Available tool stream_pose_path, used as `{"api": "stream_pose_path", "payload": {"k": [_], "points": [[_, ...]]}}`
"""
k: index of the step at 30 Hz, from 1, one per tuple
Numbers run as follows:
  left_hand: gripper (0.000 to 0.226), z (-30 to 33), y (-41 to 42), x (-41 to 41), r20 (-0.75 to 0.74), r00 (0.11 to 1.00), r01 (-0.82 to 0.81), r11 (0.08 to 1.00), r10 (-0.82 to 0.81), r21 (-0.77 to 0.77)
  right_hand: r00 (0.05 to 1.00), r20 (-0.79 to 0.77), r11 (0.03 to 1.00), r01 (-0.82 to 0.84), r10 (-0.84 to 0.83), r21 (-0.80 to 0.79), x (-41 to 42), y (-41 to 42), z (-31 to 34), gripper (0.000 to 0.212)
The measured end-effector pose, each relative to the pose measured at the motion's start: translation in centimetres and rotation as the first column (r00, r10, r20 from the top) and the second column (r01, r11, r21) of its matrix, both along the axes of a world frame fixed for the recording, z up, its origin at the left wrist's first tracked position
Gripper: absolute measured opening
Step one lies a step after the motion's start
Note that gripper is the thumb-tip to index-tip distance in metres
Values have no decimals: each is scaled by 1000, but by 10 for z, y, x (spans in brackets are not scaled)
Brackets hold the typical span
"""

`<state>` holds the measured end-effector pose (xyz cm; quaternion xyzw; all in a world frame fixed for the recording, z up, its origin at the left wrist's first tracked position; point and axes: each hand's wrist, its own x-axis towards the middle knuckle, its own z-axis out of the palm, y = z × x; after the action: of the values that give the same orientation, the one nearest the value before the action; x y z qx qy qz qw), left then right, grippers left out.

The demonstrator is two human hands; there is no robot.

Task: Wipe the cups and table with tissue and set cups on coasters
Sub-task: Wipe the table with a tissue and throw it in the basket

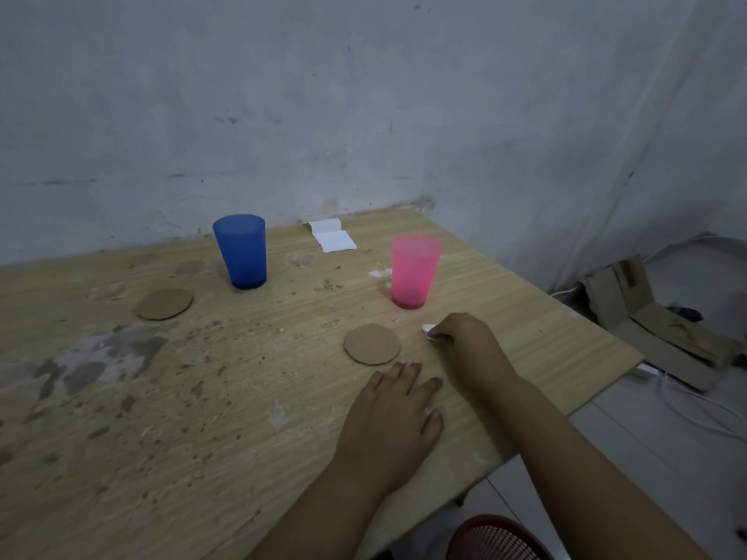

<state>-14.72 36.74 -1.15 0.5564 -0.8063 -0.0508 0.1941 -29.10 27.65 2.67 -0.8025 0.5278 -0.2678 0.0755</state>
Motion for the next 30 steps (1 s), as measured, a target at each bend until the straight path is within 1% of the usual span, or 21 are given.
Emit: {"api": "stream_pose_path", "payload": {"k": [2,4,6,8,10,12,14,16,18,20,23,26,28,30], "points": [[51,-1,1,0,2,1000,-13,1000,13,2,996,42,997,-79,78,17,3,9,-2,22],[51,-2,1,0,6,1000,-13,1000,13,16,986,20,986,-166,166,17,-5,19,-2,27],[52,-2,-1,1,4,1000,-9,999,9,31,983,10,982,-185,185,37,-19,25,0,30],[52,-2,-2,0,3,1000,-6,999,6,35,993,20,992,-117,116,36,-30,20,3,26],[52,-2,-2,-1,12,1000,-1,1000,1,24,1000,11,1000,1,-1,-6,-28,6,3,12],[52,-2,0,-1,14,1000,0,1000,0,24,997,29,998,66,-66,9,-15,-6,1,15],[54,-1,1,-1,5,1000,-6,1000,6,28,998,39,998,48,-50,47,3,-10,-1,18],[57,-1,1,-1,2,1000,-10,1000,10,26,999,-26,999,-27,27,27,13,-2,-7,20],[58,-1,0,0,-4,1000,-10,1000,10,28,992,-59,994,-112,111,-3,9,9,-11,22],[58,-2,-1,0,-10,1000,-8,1000,8,29,987,-74,989,-145,145,2,-6,14,-9,21],[57,-2,-2,0,-17,1000,-1,1000,2,22,994,-101,999,-48,48,2,-24,0,-4,17],[57,-2,-2,0,-19,1000,-7,1000,8,20,996,-64,998,61,-60,15,-13,-18,-3,19],[57,-2,-1,1,-21,1000,-10,1000,11,18,998,-32,997,58,-56,41,3,-18,-3,21],[57,-3,-1,1,-25,1000,-3,1000,4,17,1000,-11,999,-16,16,38,10,-8,-6,22]]}}
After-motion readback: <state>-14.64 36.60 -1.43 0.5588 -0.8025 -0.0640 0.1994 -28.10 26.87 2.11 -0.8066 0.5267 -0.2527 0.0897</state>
